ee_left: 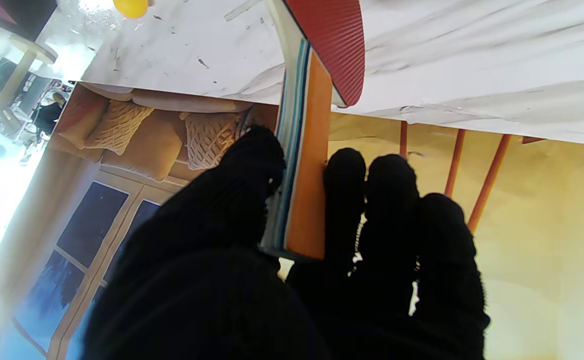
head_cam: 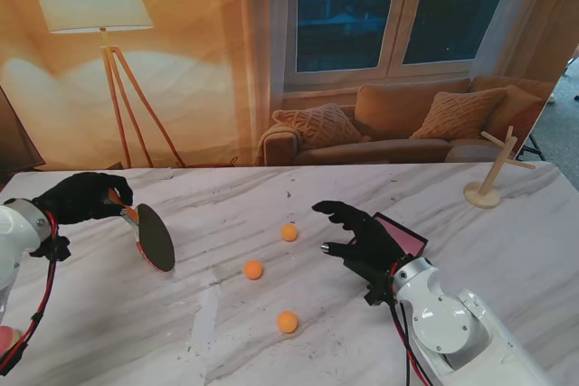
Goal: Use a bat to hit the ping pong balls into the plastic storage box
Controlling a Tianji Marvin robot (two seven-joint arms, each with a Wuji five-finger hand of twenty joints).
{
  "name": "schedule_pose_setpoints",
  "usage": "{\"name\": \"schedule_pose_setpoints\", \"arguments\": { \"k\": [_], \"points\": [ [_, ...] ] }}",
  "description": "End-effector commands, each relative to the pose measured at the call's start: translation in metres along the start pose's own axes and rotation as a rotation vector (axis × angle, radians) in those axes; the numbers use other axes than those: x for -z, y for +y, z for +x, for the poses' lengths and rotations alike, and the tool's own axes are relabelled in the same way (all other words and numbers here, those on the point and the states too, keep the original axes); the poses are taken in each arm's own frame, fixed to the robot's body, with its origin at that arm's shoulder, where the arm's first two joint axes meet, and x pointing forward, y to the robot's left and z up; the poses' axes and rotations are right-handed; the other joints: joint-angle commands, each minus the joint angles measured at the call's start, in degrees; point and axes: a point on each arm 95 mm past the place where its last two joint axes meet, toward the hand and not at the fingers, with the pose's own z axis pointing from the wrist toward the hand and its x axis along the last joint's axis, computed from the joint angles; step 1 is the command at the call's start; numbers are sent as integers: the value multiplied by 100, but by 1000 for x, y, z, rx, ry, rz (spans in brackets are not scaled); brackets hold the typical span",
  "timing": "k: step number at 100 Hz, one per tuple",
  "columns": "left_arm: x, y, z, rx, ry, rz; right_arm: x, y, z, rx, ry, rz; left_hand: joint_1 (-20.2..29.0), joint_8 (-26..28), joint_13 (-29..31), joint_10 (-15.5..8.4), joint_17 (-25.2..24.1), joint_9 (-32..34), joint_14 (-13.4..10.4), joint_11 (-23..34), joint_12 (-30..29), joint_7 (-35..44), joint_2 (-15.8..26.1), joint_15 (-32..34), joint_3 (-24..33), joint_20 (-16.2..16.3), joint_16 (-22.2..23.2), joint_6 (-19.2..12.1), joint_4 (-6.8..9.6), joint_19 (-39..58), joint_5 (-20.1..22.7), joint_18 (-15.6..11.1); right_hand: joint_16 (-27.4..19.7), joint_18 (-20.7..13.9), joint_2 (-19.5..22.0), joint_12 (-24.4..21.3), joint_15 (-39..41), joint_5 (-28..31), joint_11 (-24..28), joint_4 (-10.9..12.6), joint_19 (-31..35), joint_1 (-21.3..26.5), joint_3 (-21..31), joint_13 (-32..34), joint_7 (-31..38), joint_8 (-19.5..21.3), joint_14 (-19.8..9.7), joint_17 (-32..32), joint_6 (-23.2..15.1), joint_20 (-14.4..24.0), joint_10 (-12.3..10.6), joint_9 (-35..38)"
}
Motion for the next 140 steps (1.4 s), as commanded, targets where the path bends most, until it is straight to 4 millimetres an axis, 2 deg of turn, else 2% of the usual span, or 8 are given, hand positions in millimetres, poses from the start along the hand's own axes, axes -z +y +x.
{"name": "schedule_pose_setpoints", "arguments": {
  "k": [1,29,40,66,96,105,108,140],
  "points": [
    [-5,3,1,11,2,-11,0,-2,-1,-5,-7,12,202,-100,19,-599,-36,59,14,-70,98,75,25,104,592,203,51,-142,114,57,92,-395,56,-195,70,49,19,101,-76,159,30,-146,-67,-171,23,49,-32,-9,-21,62,-56,-67],
    [-19,10,2,93,-2,-1,0,-3,-1,-8,-9,14,-51,-114,107,-616,54,-73,-144,-147,96,231,-214,416,957,310,212,-128,73,164,65,-407,56,-206,80,50,19,112,-73,160,34,-144,-65,-177,42,59,-23,-10,8,63,-54,-63],
    [-20,12,1,107,-2,-2,0,-3,-1,-9,-9,15,-337,-51,138,-666,66,-70,-215,-38,179,401,-427,500,1174,357,274,-175,86,158,89,-420,54,-213,83,49,15,113,-75,160,33,-145,-72,-187,48,63,-13,-13,10,62,-53,-65],
    [-25,20,2,190,-5,-4,0,-5,-1,-11,-11,20,-375,-122,259,-629,138,3,-257,177,295,459,-450,721,1197,409,403,-88,61,221,116,-398,55,-216,97,51,19,111,-71,163,36,-148,-77,-184,55,68,-16,-16,8,61,-54,-63],
    [-31,25,6,266,1,-32,0,-5,-1,-12,-13,22,-591,-27,531,-698,361,170,-376,652,241,638,-874,1019,1527,514,505,20,-34,347,93,-387,56,-218,103,51,23,113,-71,165,39,-146,-77,-188,59,71,-16,-21,9,60,-64,-72],
    [-32,25,8,282,1,-35,0,-5,0,-13,-14,24,-594,34,493,-760,315,143,-376,711,240,757,-879,1010,1542,511,506,-4,-45,322,87,-398,56,-221,109,52,23,110,-68,165,42,-148,-82,-193,58,71,-9,-19,7,61,-55,-69],
    [-32,26,9,284,2,-38,0,-5,0,-13,-14,24,-583,32,459,-620,279,102,-371,689,229,770,-876,988,1552,505,501,-30,-44,301,79,-408,56,-217,105,51,24,111,-69,166,43,-146,-82,-190,59,71,-17,-20,8,61,-56,-71],
    [-35,33,12,337,-4,-59,-1,-6,0,-15,-14,26,-385,-62,113,-657,10,-165,-282,306,160,737,-745,530,1713,367,380,-112,-11,78,41,-457,55,-224,123,52,23,116,-65,168,48,-153,-87,-194,60,72,-15,-19,8,60,-58,-72]
  ]
}}
